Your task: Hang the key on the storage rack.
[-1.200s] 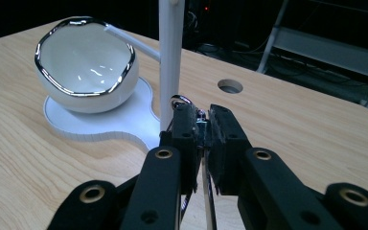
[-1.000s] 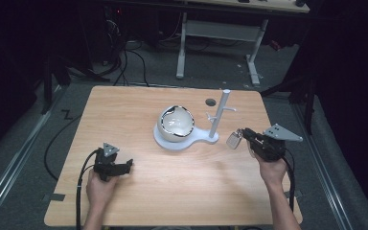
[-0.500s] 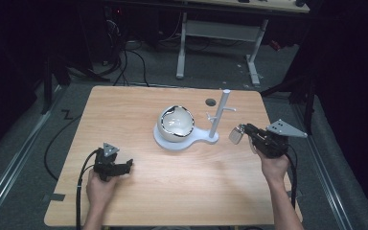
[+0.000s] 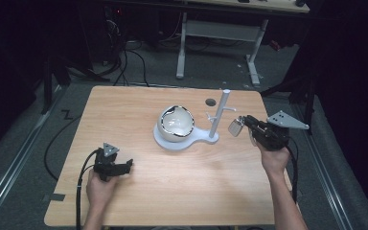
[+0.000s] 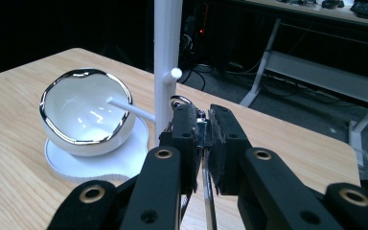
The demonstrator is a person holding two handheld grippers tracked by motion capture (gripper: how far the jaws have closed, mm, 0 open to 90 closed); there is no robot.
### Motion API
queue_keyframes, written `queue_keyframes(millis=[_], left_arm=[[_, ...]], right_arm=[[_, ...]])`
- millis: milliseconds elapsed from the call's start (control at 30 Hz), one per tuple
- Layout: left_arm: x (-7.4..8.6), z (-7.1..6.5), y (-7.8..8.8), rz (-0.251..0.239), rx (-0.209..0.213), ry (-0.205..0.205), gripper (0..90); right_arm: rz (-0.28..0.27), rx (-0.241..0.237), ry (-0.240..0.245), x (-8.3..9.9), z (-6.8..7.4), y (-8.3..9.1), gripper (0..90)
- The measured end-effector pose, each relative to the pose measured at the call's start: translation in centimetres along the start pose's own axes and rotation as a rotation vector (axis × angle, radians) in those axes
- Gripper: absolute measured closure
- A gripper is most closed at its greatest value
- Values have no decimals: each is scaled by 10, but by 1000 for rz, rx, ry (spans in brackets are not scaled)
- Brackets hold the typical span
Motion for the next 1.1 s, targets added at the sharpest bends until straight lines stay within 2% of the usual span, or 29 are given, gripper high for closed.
queue_keyframes(millis=[433, 767, 1100], left_arm=[[0, 0, 0, 0, 0, 0, 187], [0, 0, 0, 0, 0, 0, 187], [0, 0, 0, 0, 0, 0, 187]], right_arm=[[12, 12, -26, -11, -2, -8, 821], [11, 20, -11, -18, 1, -10, 821], [15, 25, 25, -24, 8, -14, 821]])
Point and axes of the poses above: each handheld gripper's, and its own axes: y roughly backward along the jaws, x roughly out of its underside, z roughly to its left, the point moved 7 cm from there along -y, roughly forward along the jaws, and after that the axes turned 12 degrees about x, right-handed, at the moved point
